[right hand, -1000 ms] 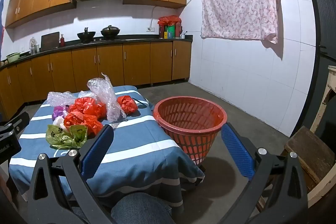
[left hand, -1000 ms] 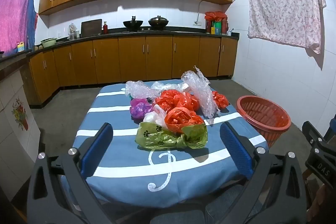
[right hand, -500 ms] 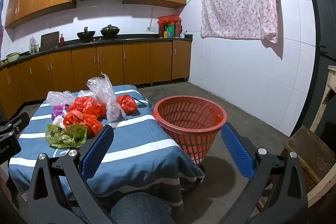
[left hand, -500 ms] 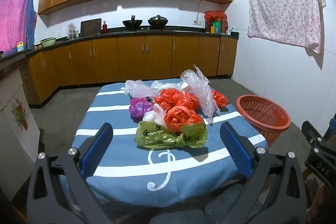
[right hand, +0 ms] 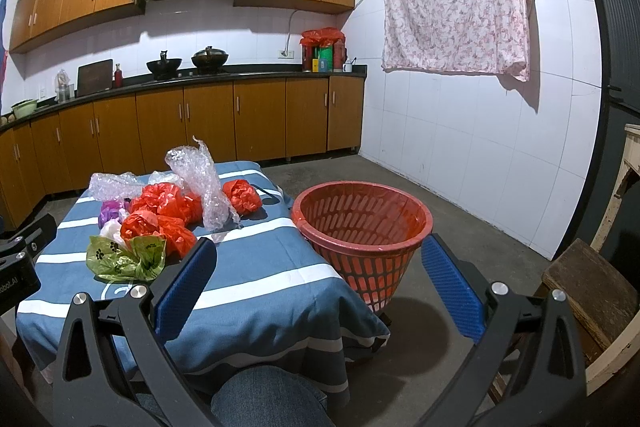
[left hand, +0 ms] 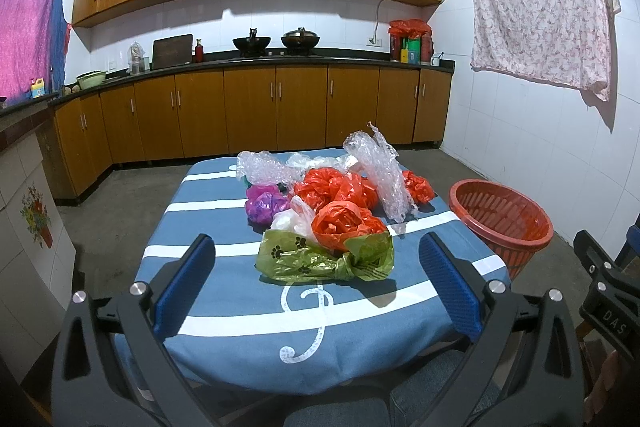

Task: Collect trash

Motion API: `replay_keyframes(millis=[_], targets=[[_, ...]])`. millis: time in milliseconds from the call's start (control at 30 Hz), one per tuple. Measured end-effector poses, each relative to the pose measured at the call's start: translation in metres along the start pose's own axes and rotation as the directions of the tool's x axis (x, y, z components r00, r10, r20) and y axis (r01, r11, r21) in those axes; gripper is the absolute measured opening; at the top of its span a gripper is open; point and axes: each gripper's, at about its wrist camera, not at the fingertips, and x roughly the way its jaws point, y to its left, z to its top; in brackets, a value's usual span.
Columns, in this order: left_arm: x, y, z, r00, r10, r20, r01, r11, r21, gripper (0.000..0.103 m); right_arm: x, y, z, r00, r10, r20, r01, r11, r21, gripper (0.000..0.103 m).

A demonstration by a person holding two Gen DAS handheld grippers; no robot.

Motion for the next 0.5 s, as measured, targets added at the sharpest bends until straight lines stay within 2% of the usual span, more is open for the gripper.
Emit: replay_keyframes(millis=[500], targets=[[0.0015,0.0008,0.0007,1.0,-0.001,-0.003,0.001,1.0,-0.001,0.099,0.0017,0.0022,-0.0003,1.0,0.0,-0.002,0.0,1.0,0.0,0.101]])
